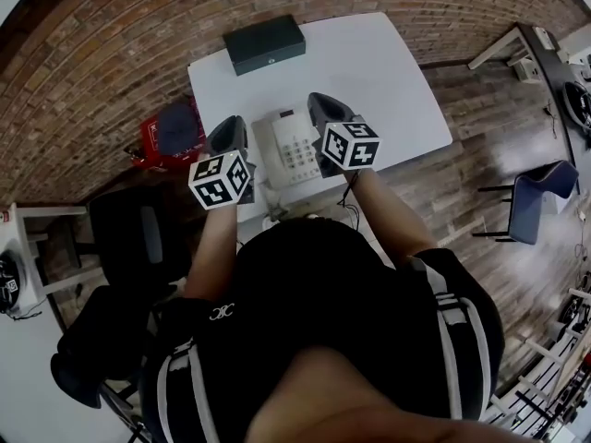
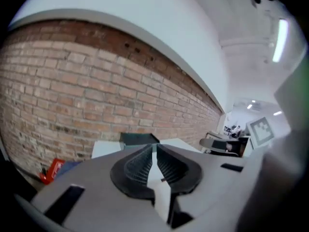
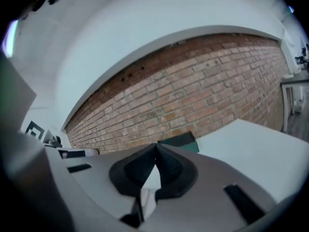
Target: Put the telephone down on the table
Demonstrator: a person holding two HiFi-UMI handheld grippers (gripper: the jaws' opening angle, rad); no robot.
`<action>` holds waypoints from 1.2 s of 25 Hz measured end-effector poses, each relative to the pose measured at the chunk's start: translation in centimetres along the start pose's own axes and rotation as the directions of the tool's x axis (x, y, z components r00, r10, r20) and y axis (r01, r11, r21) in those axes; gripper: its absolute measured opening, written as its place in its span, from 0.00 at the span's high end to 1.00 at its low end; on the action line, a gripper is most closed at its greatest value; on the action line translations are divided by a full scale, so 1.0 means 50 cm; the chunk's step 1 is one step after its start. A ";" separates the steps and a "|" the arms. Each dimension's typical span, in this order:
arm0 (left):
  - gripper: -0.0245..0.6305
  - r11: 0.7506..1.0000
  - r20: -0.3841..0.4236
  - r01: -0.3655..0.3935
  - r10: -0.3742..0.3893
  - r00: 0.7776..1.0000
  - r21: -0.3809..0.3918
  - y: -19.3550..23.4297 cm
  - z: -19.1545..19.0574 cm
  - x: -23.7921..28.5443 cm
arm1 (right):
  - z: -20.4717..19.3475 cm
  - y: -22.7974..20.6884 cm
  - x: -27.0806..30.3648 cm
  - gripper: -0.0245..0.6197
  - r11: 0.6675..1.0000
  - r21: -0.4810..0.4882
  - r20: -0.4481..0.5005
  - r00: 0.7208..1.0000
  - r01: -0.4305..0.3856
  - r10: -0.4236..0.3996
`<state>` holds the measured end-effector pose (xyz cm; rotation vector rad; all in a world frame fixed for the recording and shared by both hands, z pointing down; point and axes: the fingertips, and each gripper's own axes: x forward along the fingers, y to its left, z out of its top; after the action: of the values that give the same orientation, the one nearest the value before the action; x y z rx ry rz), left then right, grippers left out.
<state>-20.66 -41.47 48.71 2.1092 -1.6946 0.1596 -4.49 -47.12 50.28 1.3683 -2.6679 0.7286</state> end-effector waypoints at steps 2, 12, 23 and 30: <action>0.94 0.995 0.103 -0.046 0.037 0.994 0.091 -0.019 0.068 -0.028 | 0.072 0.047 -0.026 0.96 0.997 -0.072 0.105 0.994 -0.014 0.022; 0.94 0.978 0.235 -0.089 0.042 0.971 0.191 -0.082 0.192 -0.117 | 0.247 0.168 -0.144 0.96 0.961 -0.277 0.358 0.930 0.018 0.086; 0.95 0.986 0.203 -0.127 0.103 0.974 0.109 -0.041 0.160 -0.106 | 0.205 0.153 -0.114 0.96 0.970 -0.242 0.289 0.954 -0.006 0.078; 0.94 0.984 0.188 -0.133 0.110 0.976 0.116 -0.041 0.157 -0.094 | 0.197 0.150 -0.103 0.96 0.966 -0.258 0.281 0.956 -0.012 0.088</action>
<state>-21.22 -40.02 39.47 2.1684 -1.9694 0.1184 -5.64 -43.78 37.35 1.4388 -2.8960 0.1833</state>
